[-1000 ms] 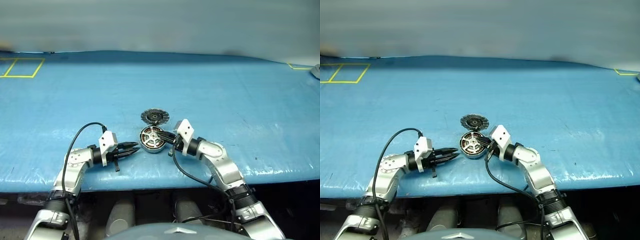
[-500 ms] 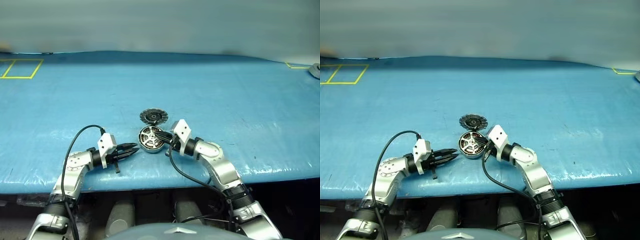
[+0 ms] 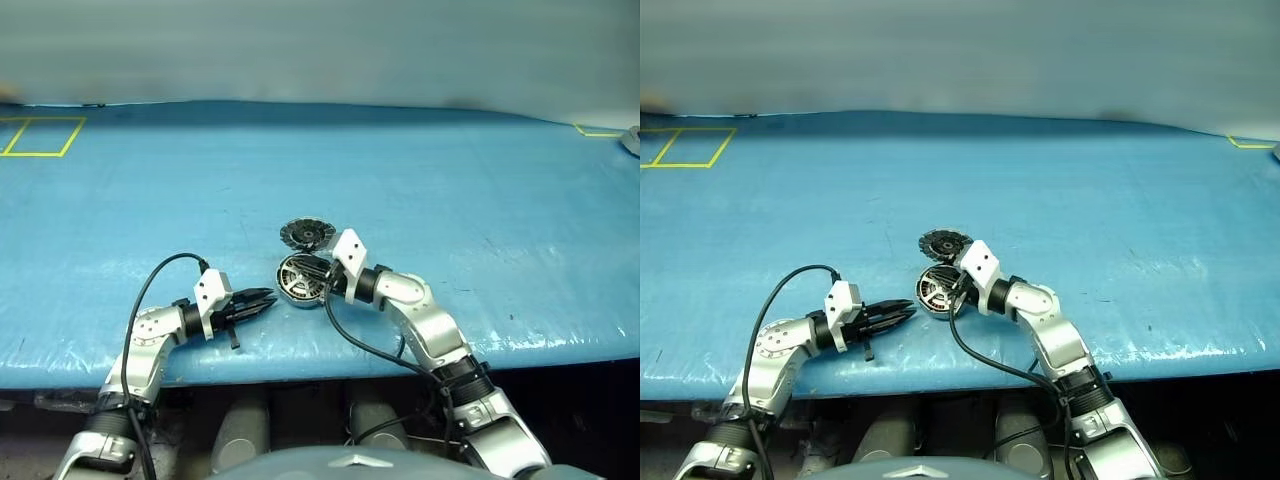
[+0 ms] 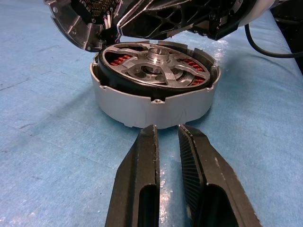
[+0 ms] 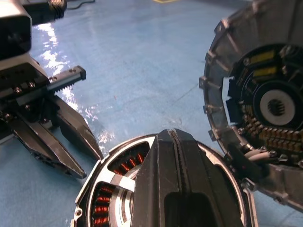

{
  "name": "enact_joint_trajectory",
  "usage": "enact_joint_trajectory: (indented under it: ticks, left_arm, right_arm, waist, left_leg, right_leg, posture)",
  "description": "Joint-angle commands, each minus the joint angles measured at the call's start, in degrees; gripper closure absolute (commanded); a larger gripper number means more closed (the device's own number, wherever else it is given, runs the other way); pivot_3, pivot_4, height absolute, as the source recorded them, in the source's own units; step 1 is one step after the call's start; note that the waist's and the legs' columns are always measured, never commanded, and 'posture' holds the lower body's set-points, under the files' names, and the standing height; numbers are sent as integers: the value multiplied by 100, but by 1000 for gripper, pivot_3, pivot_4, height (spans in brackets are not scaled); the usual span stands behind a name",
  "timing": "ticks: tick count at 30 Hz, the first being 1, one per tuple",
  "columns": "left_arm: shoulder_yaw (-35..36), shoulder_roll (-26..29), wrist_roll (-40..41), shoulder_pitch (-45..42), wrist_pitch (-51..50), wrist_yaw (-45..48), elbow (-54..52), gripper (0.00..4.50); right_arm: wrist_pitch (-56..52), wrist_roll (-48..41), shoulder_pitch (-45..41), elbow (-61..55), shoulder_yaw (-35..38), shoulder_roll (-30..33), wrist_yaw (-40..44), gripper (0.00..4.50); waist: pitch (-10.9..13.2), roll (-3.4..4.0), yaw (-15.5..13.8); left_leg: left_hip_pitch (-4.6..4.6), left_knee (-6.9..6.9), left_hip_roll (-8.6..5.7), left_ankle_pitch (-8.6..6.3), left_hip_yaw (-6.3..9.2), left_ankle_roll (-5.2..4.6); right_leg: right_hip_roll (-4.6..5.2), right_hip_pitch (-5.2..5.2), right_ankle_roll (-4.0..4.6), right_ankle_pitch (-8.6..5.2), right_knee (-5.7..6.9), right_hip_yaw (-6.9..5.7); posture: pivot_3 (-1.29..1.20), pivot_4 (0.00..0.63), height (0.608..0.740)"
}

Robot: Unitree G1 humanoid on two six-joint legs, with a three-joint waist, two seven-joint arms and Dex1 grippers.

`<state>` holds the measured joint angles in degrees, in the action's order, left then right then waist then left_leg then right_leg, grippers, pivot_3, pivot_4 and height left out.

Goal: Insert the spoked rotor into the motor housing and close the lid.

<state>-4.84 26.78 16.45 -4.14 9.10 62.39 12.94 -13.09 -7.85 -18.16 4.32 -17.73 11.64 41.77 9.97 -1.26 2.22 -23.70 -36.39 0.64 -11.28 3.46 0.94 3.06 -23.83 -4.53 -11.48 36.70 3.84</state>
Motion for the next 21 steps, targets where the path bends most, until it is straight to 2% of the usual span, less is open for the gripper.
enact_joint_trajectory:
  ticks: [1,15,21]
  left_arm:
    - [96,27,62,23,52,-43,-252,3757]
    - [87,50,75,34,66,-89,-235,3757]
    - [63,30,56,6,83,-89,-206,3757]
  right_arm:
    - [-161,197,-123,162,-66,54,-81,4500]
    - [-1024,1015,54,-443,-784,789,-106,4500]
    - [-1176,1108,35,-376,-945,648,-239,4500]
  waist:
    - [-1,-2,3]
    - [-58,19,-17]
    - [-87,15,-11]
  left_leg:
    - [5,2,0,0,-1,0]
    - [15,20,-1,0,0,1]
    - [18,27,0,0,1,0]
  right_leg:
    - [0,2,1,-1,0,0]
    - [6,13,5,-6,-21,-6]
    - [7,18,5,-6,-33,-9]
  posture:
    - [0,150,740]
    - [0,150,740]
    - [0,150,740]
